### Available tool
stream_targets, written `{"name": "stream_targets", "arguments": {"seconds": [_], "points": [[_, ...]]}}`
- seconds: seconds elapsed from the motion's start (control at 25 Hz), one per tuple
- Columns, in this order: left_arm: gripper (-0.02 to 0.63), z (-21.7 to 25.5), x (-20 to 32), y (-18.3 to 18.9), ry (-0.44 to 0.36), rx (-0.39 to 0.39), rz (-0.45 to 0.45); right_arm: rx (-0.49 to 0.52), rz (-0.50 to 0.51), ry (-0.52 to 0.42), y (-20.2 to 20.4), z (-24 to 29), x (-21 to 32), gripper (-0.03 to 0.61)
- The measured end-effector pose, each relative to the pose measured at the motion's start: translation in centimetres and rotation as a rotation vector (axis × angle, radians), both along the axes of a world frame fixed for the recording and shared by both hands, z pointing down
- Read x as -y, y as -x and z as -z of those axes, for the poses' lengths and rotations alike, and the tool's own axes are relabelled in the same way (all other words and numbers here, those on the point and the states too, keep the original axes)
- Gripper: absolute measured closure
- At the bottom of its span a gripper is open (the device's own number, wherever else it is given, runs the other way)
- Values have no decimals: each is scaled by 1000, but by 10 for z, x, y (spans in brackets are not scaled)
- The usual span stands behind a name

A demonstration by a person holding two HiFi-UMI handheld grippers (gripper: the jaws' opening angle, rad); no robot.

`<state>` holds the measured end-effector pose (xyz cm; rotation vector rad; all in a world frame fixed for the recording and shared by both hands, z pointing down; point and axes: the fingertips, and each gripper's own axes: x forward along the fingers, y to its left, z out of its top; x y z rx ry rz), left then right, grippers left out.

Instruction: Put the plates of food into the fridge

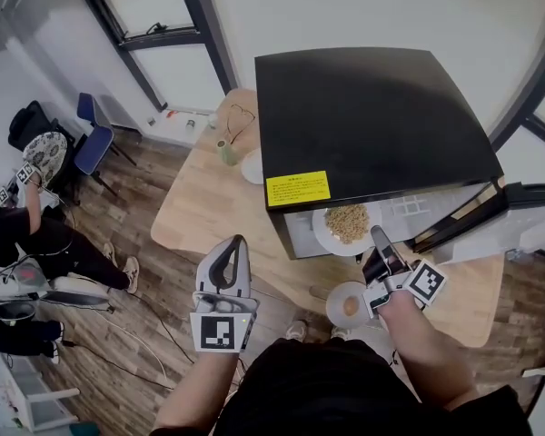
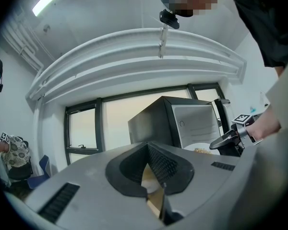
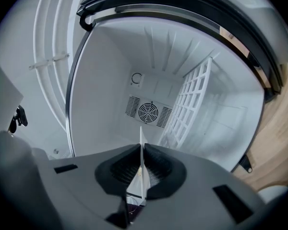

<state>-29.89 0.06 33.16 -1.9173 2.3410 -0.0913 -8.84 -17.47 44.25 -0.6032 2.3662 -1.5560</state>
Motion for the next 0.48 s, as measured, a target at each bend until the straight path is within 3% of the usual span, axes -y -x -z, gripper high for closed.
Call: {"name": "stream_targets", "arguments": {"seconds": [0.48], "points": [[611, -14, 14, 24, 23, -14, -18, -59, -22, 29, 35, -14, 16, 541]]}}
